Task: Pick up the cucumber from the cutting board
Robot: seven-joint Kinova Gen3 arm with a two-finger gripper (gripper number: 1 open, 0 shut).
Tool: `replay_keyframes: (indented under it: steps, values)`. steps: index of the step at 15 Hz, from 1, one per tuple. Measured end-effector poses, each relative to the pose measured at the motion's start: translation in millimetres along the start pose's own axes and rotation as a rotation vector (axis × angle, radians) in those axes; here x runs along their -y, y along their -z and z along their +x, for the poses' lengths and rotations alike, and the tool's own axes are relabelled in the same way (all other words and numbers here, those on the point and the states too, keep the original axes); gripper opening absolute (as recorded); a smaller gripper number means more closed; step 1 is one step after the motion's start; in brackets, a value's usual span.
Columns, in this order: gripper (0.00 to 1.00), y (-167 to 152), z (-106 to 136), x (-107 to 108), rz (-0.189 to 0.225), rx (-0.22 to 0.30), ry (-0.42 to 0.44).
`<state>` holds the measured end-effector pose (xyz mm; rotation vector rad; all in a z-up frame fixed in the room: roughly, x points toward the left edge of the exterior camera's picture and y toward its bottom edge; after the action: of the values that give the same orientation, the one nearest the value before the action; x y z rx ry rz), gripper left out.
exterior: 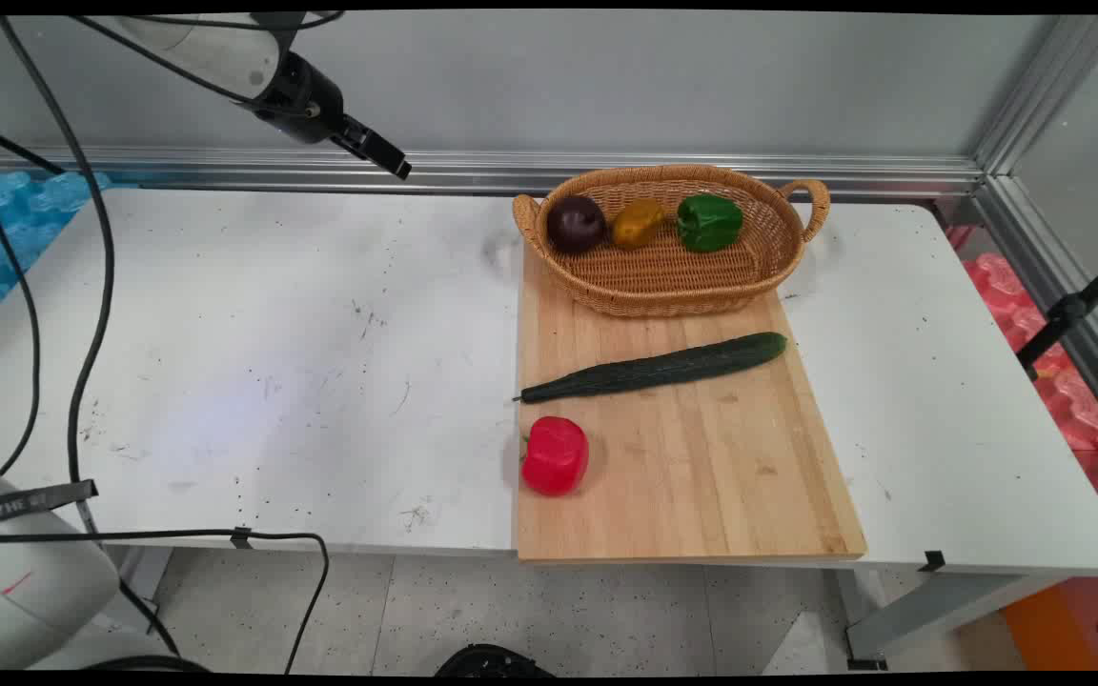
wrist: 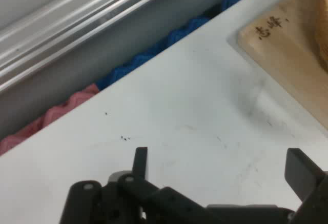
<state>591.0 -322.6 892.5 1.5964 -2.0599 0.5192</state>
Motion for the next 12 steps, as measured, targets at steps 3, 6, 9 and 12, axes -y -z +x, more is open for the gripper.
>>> replay_keyframes:
  steps: [3, 6, 9, 12]
  values:
    - [1.0, 5, -4, -3, -0.036, 0.016, -0.034]
    - [1.0, 13, -6, -12, -0.086, 0.037, -0.091]
    - [1.0, 28, -4, -33, -0.161, 0.056, -0.169]
    - [1.0, 40, -1, -63, -0.237, 0.073, -0.224]
